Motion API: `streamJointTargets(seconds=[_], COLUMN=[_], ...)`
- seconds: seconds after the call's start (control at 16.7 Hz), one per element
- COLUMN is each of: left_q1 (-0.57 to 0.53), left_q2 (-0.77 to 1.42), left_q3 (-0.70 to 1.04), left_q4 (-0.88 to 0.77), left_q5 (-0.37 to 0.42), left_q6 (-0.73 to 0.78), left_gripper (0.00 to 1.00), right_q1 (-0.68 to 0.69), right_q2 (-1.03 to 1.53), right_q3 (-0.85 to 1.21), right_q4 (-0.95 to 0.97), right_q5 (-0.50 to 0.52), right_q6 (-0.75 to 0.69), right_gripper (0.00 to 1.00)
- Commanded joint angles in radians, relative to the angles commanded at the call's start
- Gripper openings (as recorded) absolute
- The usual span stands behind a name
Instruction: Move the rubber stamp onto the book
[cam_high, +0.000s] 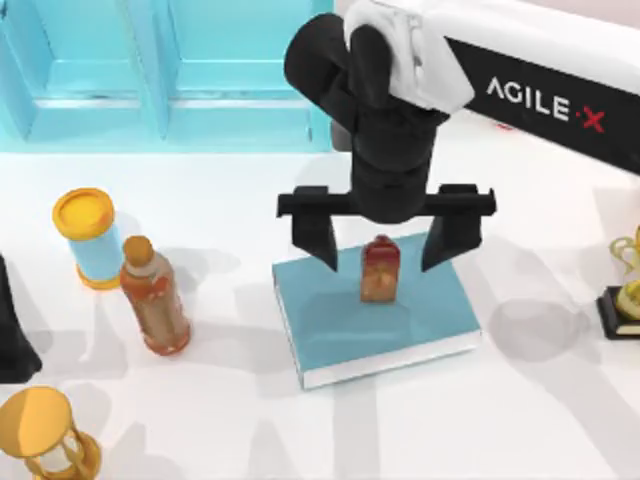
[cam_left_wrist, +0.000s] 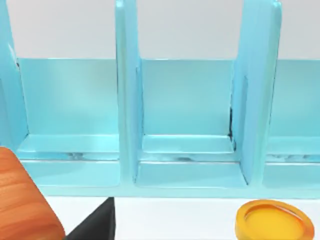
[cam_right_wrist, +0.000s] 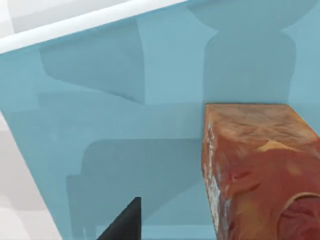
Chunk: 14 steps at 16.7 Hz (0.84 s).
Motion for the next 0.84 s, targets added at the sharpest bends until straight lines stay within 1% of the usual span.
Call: streamJointTargets(seconds=[0.48, 0.84], left_q1=[0.0, 0.0], left_q2=[0.0, 0.0], left_q3=[0.0, 0.0], left_q4=[0.0, 0.0], left_q5=[0.0, 0.0], left_q6=[0.0, 0.0], left_gripper=[1.0, 1.0], right_q1=[-0.001, -0.002], right_q2=[0.0, 0.002], right_q3=[0.004, 0.12], right_q4=[-0.004, -0.119], right_q5=[0.0, 0.0], right_q6=[0.0, -0.001], right_gripper=[1.0, 1.0])
